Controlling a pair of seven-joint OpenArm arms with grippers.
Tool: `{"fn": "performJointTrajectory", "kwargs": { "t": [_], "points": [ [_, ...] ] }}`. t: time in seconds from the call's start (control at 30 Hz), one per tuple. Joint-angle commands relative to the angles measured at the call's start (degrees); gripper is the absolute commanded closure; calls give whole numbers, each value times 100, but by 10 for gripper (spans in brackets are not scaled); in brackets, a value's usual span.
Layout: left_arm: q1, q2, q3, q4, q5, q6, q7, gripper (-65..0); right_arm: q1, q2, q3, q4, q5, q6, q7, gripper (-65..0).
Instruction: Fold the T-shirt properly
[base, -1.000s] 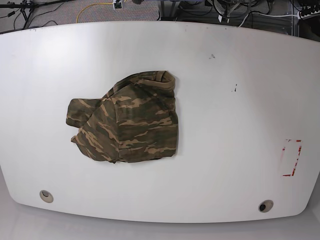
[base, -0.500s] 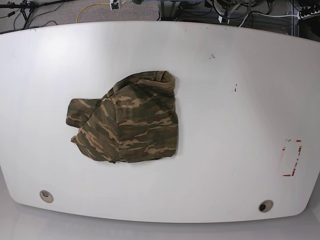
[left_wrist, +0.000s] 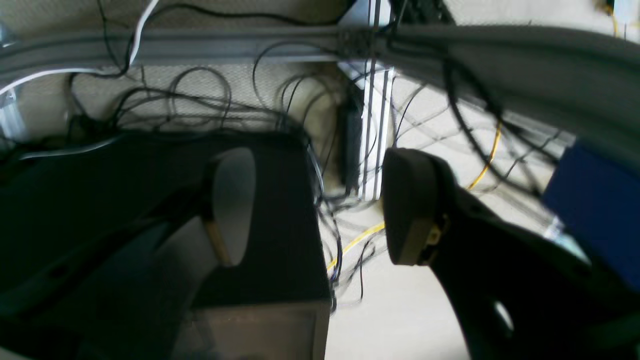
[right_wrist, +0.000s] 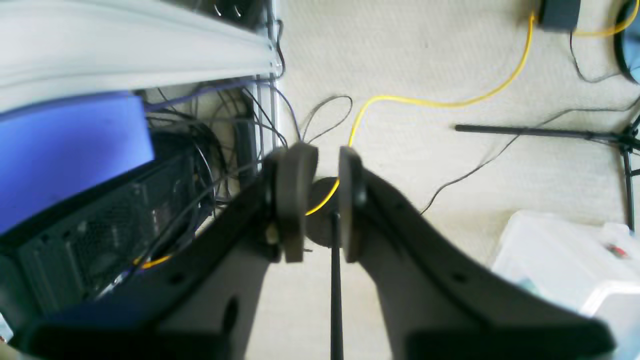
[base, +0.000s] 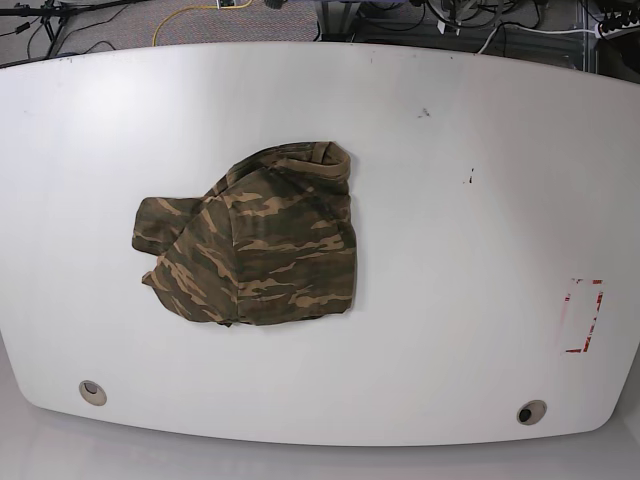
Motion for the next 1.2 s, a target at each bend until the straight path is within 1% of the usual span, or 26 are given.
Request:
{"fn": "performJointTrajectory", "kwargs": {
  "t": [0.0,0.1,0.17,0.5,0.57,0.9,0.97,1.17],
  "points": [
    [163,-33,14,255,10,-9,-105,-371,-221,24,16,190,2,22,32,-111],
    [263,-47,22,481,15,-8,-109,-371,-320,15,23,356,-2,27,31,-111],
    [478,-89,63,801,33,-10,-84,-371,-448,28,-7,527,4,-6,-13,-110],
    [817,-111,29,1301,61,2,-203,-370,-790,-18,10,1075,4,-4,-23,-114],
    [926,-139,19,1517,63,26,-228,-373,-924,-53,18,1335,14,0,-44,-111],
    [1250,-191,34,1832,112,22,-189,-372,-1322,-75,6,1887,15,-14,-107,-108],
    [1432,-210,51,2033,77,23,-147,-369,-1522,-88,-7,2162,21,-11,-136,-106],
    [1702,-236,30,2418,77,13,-135,-368,-1747,-116,-10,2531,28,-10,-153,-106]
  ]
}}
